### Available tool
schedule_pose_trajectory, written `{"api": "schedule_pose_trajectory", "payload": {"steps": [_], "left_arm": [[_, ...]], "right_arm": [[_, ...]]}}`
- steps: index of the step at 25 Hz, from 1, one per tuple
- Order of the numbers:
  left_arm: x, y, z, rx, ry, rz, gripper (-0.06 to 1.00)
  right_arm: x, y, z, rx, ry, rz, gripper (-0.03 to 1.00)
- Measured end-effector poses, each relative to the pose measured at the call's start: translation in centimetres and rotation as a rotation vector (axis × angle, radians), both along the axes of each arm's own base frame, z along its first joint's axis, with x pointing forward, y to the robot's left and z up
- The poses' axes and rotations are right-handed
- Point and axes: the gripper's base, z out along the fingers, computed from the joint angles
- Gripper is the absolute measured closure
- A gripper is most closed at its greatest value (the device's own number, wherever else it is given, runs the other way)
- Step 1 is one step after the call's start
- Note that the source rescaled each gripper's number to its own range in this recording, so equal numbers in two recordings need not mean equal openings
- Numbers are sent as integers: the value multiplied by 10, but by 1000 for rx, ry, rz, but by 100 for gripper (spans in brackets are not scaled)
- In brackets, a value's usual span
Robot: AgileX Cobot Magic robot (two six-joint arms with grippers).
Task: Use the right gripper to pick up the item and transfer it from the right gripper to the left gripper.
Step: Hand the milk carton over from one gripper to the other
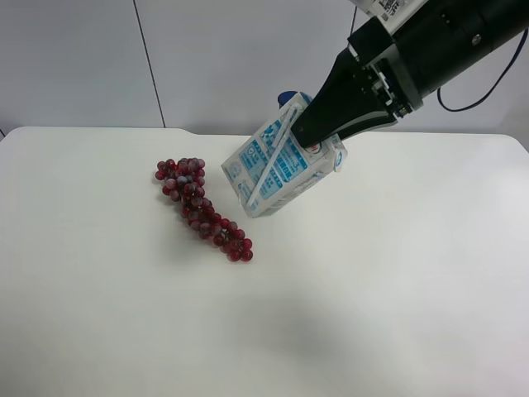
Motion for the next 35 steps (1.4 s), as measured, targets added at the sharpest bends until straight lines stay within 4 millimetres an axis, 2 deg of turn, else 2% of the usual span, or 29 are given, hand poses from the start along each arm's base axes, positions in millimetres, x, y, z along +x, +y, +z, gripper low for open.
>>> {"api": "schedule_pose_trajectory", "payload": {"steps": [9,15,20,30,35], "left_arm": [[24,-11,22,94,77,-338,-6],[44,-20,27,192,103,-474,-6],[64,-36,26,241,107,-569,-6],[98,-67,13,288,124,-629,-6],[111,-75,11,278,94,-610,-6]], "right_arm": [[-19,28,1,18,10,109,97],[-28,40,4,58,31,139,97],[-27,45,7,98,54,99,97],[-24,48,10,138,112,0,97],[-33,65,11,148,106,2,97]]}}
